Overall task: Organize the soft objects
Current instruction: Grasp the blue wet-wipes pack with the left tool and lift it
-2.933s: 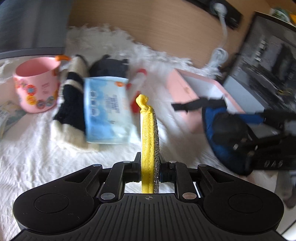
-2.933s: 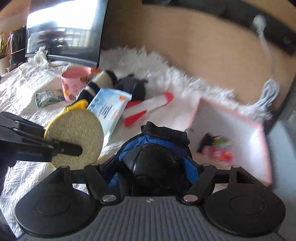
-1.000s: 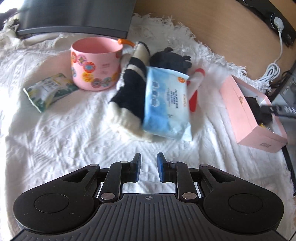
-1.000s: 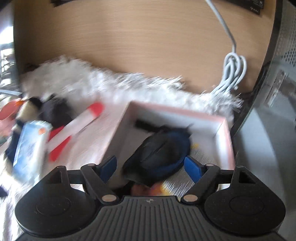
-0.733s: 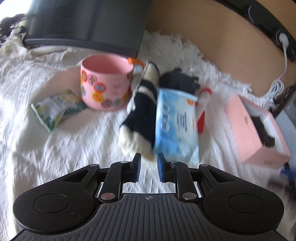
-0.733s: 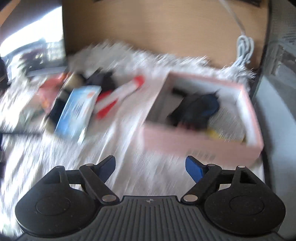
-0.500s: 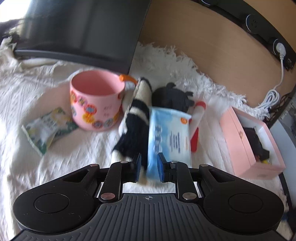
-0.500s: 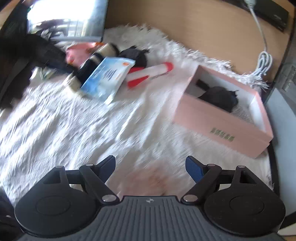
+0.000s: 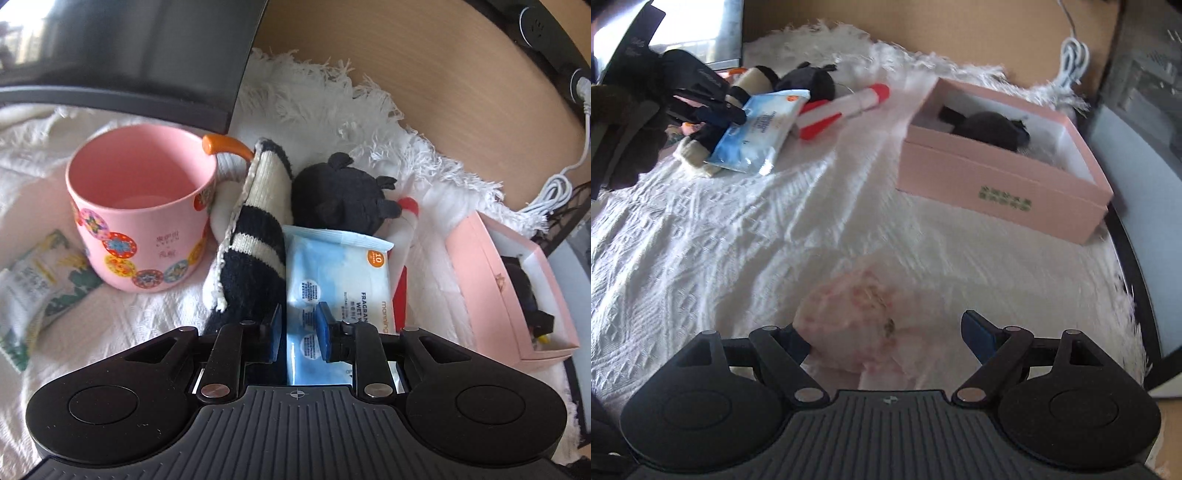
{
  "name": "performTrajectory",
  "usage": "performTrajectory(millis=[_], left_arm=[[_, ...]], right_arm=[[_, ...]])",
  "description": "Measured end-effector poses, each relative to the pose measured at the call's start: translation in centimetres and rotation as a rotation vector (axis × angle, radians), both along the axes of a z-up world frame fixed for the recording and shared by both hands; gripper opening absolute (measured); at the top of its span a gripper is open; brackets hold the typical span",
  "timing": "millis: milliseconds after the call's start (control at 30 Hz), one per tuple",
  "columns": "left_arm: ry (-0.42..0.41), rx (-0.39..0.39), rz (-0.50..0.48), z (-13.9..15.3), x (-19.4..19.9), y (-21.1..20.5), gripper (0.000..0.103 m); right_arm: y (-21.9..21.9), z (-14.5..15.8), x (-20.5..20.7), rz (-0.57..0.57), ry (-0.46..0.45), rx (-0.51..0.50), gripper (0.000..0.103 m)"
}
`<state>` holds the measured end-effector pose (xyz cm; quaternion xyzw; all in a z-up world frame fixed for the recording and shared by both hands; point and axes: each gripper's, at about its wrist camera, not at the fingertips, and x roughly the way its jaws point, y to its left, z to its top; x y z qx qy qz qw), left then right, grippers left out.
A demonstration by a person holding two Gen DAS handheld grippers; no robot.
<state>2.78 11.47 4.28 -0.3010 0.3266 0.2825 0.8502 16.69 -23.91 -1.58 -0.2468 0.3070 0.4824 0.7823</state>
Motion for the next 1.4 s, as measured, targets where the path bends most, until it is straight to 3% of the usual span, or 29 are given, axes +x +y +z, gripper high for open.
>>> performTrajectory(millis=[100,200,433,567,633,733,833,1000,1233,1333,1400], left_arm=[[-0.003,-0.105,-0.086,-0.4,0.0,0.8,0.028],[0.018,-0.124,-0.154,-0.5,0.5,0.6,0.029],[0.007,-0.158,-0.099,-1.4,2.2,0.1,0.042],[0.011,-0.116,-0.097,-0.9,2.1,-0.6,0.037],[0.007,-0.104,-0.091,-0.4,2.1,-0.9,0.026],[-0.041,-0.142,-0.145,0.4,2.1,-1.7,0.018],[-0.037,-0.11,-0.197,1.2,2.9,-3.4,0.019],[0.019,-0.055,-0.156,1.1,5.2,-4.6,0.02],[-0.134,-0.123,-0.243,2.4,6.7,-4.9,0.02],[-0.089,-0.125,-0.262,2.3,8.3,-5.3,0.024],[-0.005,-0.104,-0.239,1.7,9.8,-5.4,0.024]], right_arm=[[-0.2,-0.4,0.5,-0.02,0.029,0.005,0.085],[-0.2,-0.5,0.8,-0.031,0.048,0.015,0.087],[0.0,-0.9,0.8,-0.051,0.051,0.043,0.091],[-0.3,-1.2,1.0,-0.058,0.053,0.066,0.095],[-0.5,-1.3,1.1,-0.06,0.053,0.08,0.097],[-0.7,-1.6,1.0,-0.067,0.042,0.098,0.099],[-0.8,-1.7,1.1,-0.072,0.039,0.106,0.1],[-0.9,-1.8,1.2,-0.069,0.034,0.117,0.1],[-1.2,-1.9,1.4,-0.056,0.029,0.13,0.101],[-1.3,-1.9,1.5,-0.051,0.033,0.135,0.103],[-1.2,-2.0,1.6,-0.052,0.034,0.136,0.103]])
